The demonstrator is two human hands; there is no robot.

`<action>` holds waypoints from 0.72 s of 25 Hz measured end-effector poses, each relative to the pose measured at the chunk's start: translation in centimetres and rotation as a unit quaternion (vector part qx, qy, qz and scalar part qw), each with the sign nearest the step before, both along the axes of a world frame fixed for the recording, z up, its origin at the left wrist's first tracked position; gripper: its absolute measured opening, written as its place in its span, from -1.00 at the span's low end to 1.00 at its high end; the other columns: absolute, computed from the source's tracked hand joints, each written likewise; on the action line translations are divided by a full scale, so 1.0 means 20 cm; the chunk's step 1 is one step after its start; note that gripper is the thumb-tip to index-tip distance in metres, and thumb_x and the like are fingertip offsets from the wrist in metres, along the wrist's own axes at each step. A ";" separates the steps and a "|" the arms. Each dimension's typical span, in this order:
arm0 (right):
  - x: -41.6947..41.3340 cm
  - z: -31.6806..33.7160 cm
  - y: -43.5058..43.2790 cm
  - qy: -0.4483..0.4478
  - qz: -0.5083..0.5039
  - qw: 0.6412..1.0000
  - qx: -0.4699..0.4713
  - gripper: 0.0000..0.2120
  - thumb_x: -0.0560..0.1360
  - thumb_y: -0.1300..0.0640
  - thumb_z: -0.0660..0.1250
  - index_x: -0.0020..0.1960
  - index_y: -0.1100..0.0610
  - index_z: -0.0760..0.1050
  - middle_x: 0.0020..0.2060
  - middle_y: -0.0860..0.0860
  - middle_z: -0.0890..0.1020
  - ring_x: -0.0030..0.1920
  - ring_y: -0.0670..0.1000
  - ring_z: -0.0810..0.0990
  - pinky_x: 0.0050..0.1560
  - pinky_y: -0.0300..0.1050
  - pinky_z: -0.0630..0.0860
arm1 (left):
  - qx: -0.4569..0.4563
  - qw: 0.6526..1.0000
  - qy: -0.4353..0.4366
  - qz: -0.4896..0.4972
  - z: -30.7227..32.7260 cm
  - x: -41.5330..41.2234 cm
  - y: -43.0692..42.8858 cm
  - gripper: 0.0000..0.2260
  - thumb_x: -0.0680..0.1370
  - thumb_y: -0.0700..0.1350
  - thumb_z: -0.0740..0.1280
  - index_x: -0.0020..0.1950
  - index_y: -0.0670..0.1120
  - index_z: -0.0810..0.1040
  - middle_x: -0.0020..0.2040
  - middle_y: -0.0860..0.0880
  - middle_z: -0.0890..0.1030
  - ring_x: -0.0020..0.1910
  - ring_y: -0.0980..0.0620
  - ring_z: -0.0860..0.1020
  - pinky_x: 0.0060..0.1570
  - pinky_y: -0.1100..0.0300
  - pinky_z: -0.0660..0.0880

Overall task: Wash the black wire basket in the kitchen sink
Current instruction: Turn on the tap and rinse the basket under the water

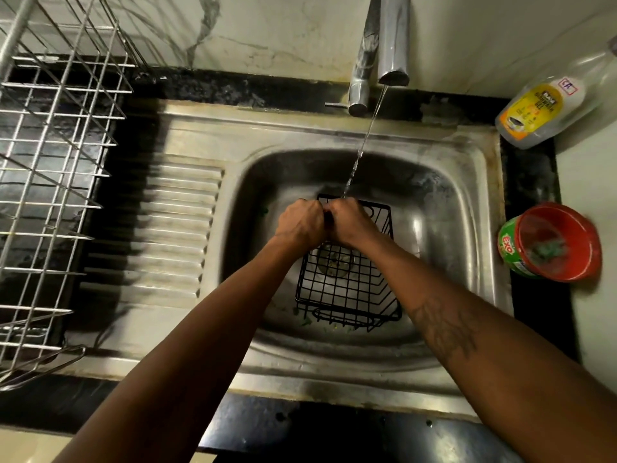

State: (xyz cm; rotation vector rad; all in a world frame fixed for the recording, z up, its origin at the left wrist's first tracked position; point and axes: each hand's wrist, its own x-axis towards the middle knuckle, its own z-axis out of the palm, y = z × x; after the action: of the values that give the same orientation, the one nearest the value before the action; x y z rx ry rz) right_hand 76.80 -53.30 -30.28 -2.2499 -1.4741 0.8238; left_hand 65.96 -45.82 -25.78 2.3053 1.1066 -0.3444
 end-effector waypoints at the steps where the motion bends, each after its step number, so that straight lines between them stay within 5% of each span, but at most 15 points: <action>1: 0.01 -0.05 0.00 0.033 -0.003 0.998 -0.051 -0.86 0.51 0.16 0.44 -0.21 0.05 0.56 -0.23 -0.04 0.59 -0.20 -0.03 0.56 -0.26 -0.21 0.41 | -0.002 1.000 0.000 0.001 0.00 0.00 0.00 -0.74 0.60 -0.03 0.35 -0.25 -0.08 0.45 -0.26 -0.03 0.51 -0.37 0.05 0.46 -0.29 0.12 0.44; 4: 0.09 -0.14 -0.02 0.047 -0.122 0.982 -0.139 -0.92 0.53 0.11 0.41 -0.14 0.06 0.63 -0.12 0.00 0.65 -0.06 0.00 0.63 -0.09 -0.12 0.59 | 0.019 1.000 0.013 -0.005 0.02 -0.01 -0.01 -0.74 0.57 -0.17 0.34 -0.31 -0.09 0.42 -0.25 -0.07 0.53 -0.37 0.01 0.47 -0.32 0.11 0.46; 7: 0.11 -0.12 0.00 -0.043 -0.203 0.962 -0.179 -0.87 0.50 0.07 0.45 -0.03 0.12 0.60 -0.07 0.06 0.60 -0.03 0.08 0.63 -0.05 -0.02 0.62 | 0.008 1.000 0.009 0.000 0.01 -0.02 -0.02 -0.74 0.55 -0.24 0.34 -0.31 -0.08 0.39 -0.29 -0.04 0.49 -0.39 0.04 0.44 -0.40 0.18 0.37; 11: 0.08 -0.08 0.04 -0.131 -0.122 0.962 -0.205 -0.83 0.54 0.10 0.43 0.08 0.14 0.55 -0.06 0.11 0.55 -0.05 0.09 0.58 -0.13 -0.06 0.53 | 0.004 1.000 0.009 -0.002 0.00 -0.01 -0.02 -0.73 0.55 -0.21 0.35 -0.32 -0.08 0.38 -0.26 -0.07 0.51 -0.39 0.03 0.44 -0.36 0.13 0.41; 14: 0.10 -0.06 0.12 -0.108 -0.063 0.970 -0.207 -0.88 0.54 -0.01 0.42 -0.08 0.04 0.57 -0.06 0.07 0.61 -0.16 0.01 0.55 -0.27 -0.13 0.44 | 0.014 1.000 0.014 0.009 0.00 -0.01 -0.02 -0.76 0.55 -0.21 0.35 -0.29 -0.10 0.38 -0.27 -0.06 0.46 -0.39 0.05 0.39 -0.32 0.11 0.38; 18: 0.12 -0.05 0.19 0.007 -0.072 0.984 -0.162 -0.89 0.50 0.07 0.47 0.02 -0.04 0.69 -0.06 -0.06 0.63 -0.01 -0.04 0.56 -0.05 -0.18 0.48 | 0.018 1.000 0.008 0.007 0.01 -0.01 0.02 -0.93 0.55 -0.14 0.34 -0.04 -0.13 0.57 -0.10 -0.14 0.56 -0.23 -0.12 0.56 -0.21 0.05 0.49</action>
State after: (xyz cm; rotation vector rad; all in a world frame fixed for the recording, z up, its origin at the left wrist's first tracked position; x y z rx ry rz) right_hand 79.13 -49.58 -31.36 -2.5414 -1.2256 1.0973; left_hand 65.85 -45.43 -25.56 2.3296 1.1452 -0.3408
